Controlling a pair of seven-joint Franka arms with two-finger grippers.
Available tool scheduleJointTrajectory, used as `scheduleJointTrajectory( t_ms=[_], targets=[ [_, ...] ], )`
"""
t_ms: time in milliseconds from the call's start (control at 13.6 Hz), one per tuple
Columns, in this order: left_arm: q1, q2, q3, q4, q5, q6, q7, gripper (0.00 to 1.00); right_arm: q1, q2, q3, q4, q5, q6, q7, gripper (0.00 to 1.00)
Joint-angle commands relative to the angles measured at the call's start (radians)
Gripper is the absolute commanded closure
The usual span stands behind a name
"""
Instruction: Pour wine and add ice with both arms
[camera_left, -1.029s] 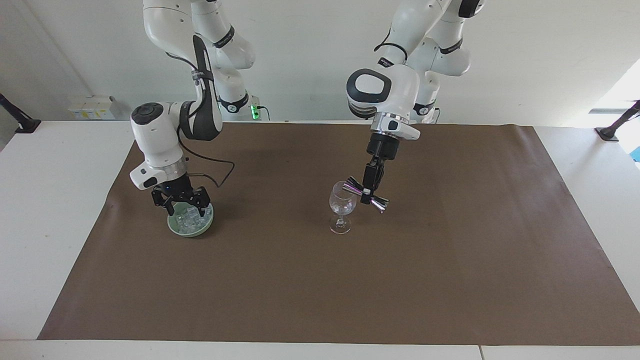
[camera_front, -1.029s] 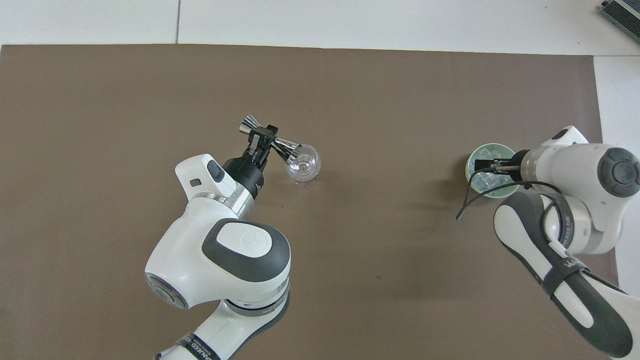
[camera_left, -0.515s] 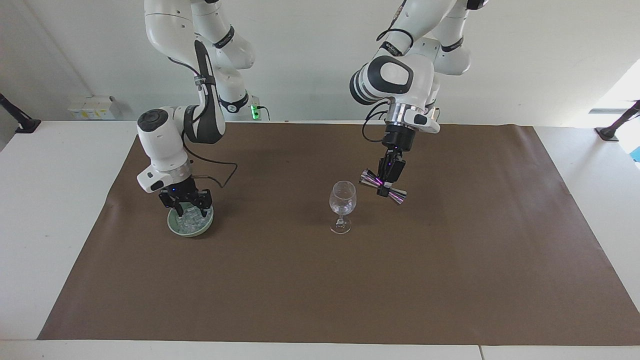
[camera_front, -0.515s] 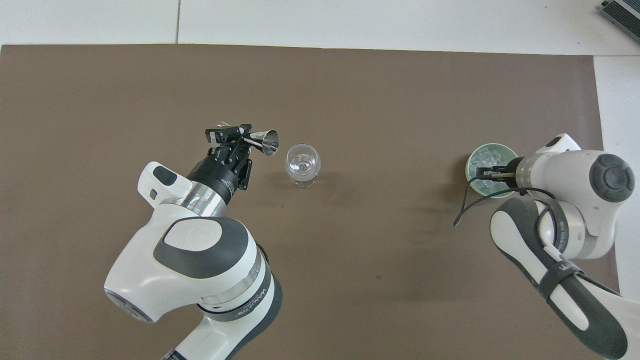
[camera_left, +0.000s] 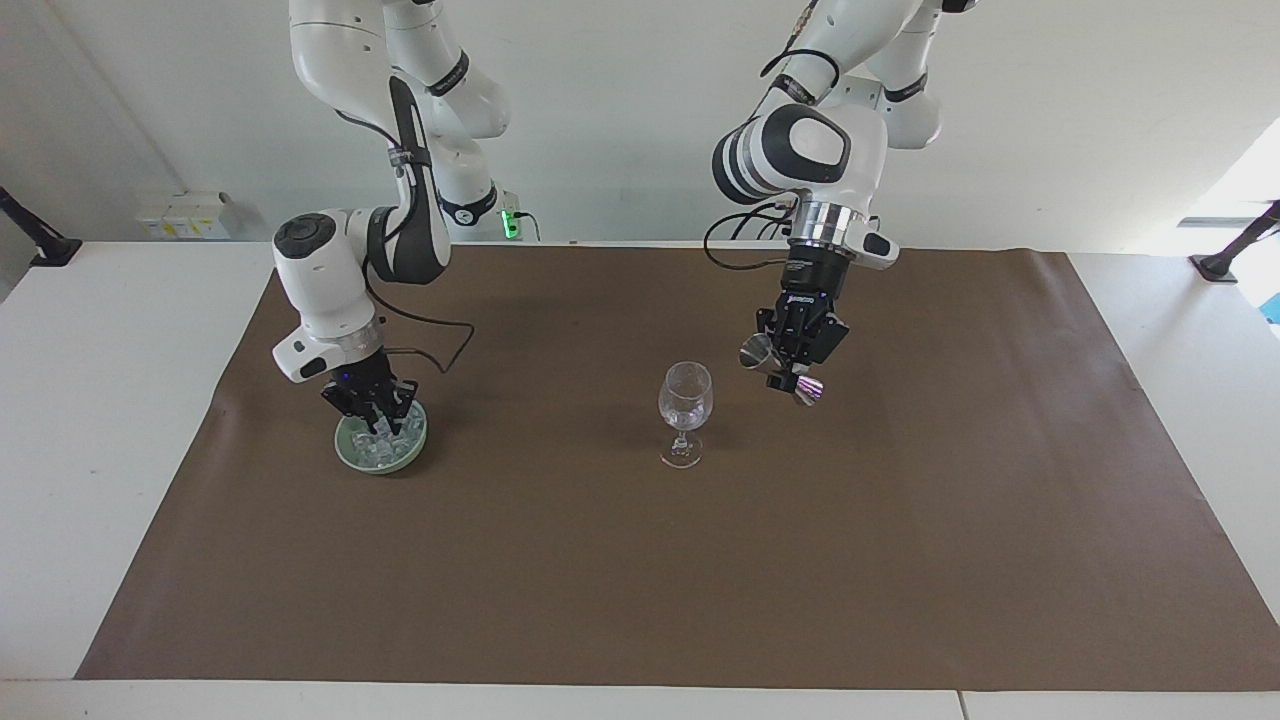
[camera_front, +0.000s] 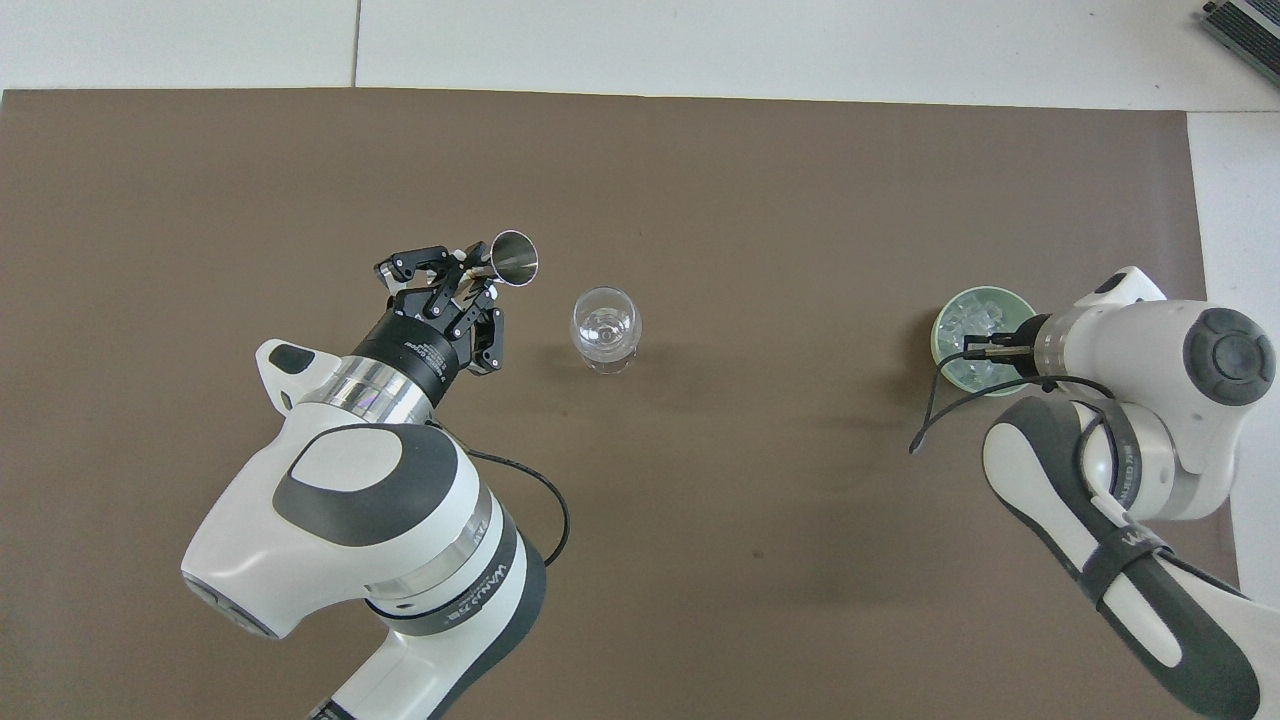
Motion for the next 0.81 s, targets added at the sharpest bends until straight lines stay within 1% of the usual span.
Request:
scheduleJointTrajectory(
  t_ms=[0, 147, 294, 441, 588, 735],
  targets=[
    [0.058, -0.057, -0.007, -0.07, -0.027, -0.082, -0.067, 1.0, -0.014, -0.048, 0.012, -0.008, 0.003, -0.028, -0.014, 1.0],
    [0.099, -0.08, -0.007, -0.119, -0.041, -0.151, -0.082, 1.0, -0.014, -0.076, 0.012, 0.005, 0.003, -0.063, -0.014, 1.0],
    [0.136, -0.103, -0.003, -0.165, -0.041, -0.231, -0.145, 1.0, -0.005, -0.113, 0.012, 0.007, 0.003, -0.083, -0.007, 1.0],
    [0.175, -0.109, -0.001, -0.192, -0.041, -0.28, -0.159, 1.0, 0.001, -0.14, 0.013, 0.013, 0.004, -0.095, -0.004, 1.0],
    [0.225, -0.134, 0.0, -0.241, -0.041, -0.37, -0.175, 1.0, 0.029, -0.154, 0.013, 0.048, 0.007, -0.137, -0.001, 1.0],
    [0.245, -0.143, 0.003, -0.266, -0.041, -0.41, -0.175, 1.0, 0.07, -0.176, 0.013, 0.079, 0.007, -0.161, 0.028, 1.0]
  ],
)
